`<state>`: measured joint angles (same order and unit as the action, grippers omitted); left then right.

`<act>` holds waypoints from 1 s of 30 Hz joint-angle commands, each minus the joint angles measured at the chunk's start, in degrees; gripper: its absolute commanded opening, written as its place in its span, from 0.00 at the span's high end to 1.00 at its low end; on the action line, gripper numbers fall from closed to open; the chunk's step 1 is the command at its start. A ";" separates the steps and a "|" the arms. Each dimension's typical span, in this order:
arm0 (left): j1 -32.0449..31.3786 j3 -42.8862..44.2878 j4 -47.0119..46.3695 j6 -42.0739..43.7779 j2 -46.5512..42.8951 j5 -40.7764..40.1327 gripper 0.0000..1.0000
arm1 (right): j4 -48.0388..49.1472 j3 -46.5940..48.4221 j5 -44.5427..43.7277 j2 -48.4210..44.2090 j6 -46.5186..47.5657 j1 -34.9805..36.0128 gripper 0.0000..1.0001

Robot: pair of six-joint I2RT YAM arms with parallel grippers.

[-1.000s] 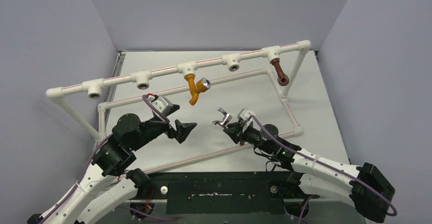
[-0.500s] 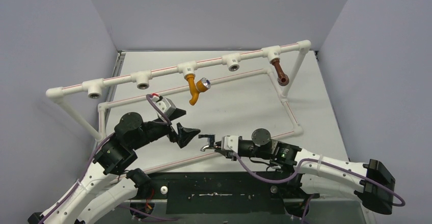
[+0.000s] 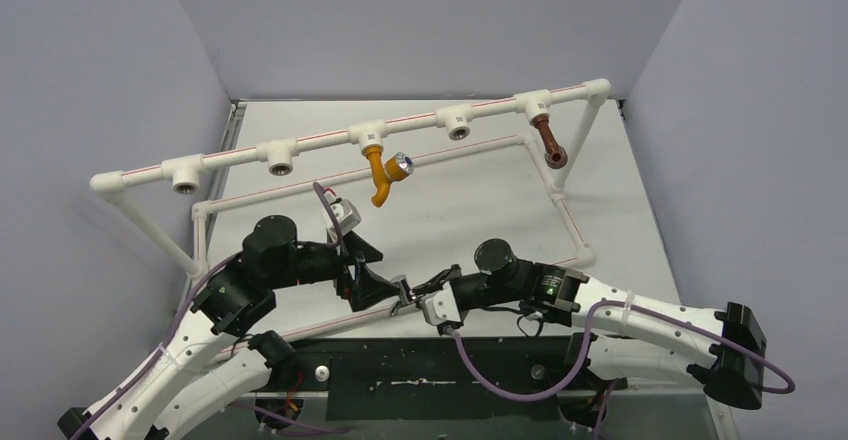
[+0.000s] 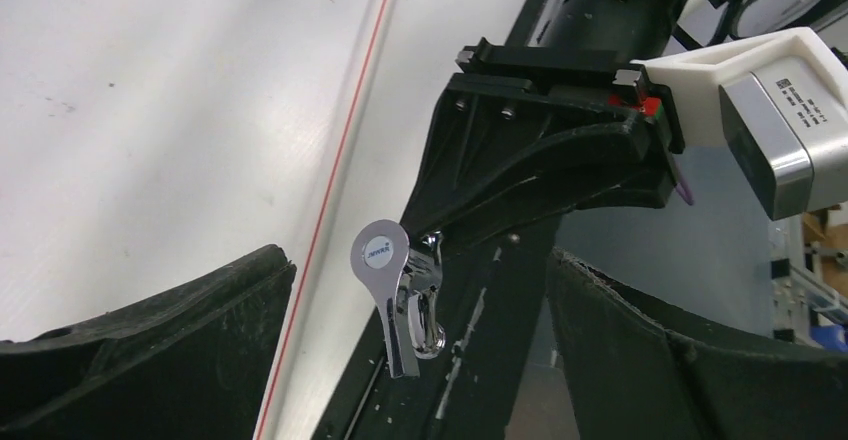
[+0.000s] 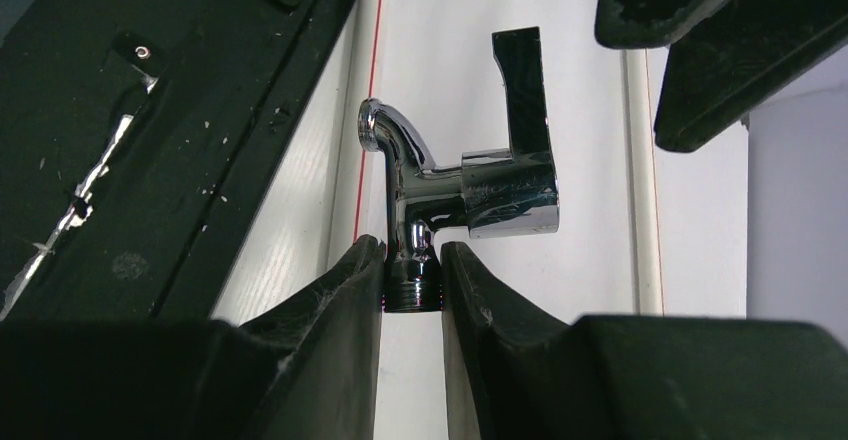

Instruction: Install the water faucets

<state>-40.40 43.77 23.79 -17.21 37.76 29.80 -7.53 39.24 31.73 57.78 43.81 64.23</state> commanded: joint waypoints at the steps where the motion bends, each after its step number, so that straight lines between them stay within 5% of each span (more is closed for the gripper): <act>1: 0.13 0.88 -1.80 -3.15 1.16 8.06 0.06 | -1.94 4.77 4.77 -0.55 6.92 0.32 1.00; 21: 0.11 -0.20 -0.81 -4.71 8.76 16.62 0.47 | -10.50 12.35 7.00 2.34 15.76 1.66 1.00; 26: 0.07 0.15 -0.46 -4.58 8.92 17.26 0.65 | -10.84 12.35 6.44 2.34 15.78 1.95 1.00; 30: 0.11 0.08 -0.48 -4.58 9.20 18.46 0.93 | -10.54 12.44 5.71 2.27 15.06 2.25 1.00</act>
<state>-40.38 42.59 24.95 -22.04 46.85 44.58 -21.23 48.69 36.91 60.53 58.24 65.76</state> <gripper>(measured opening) 0.242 0.237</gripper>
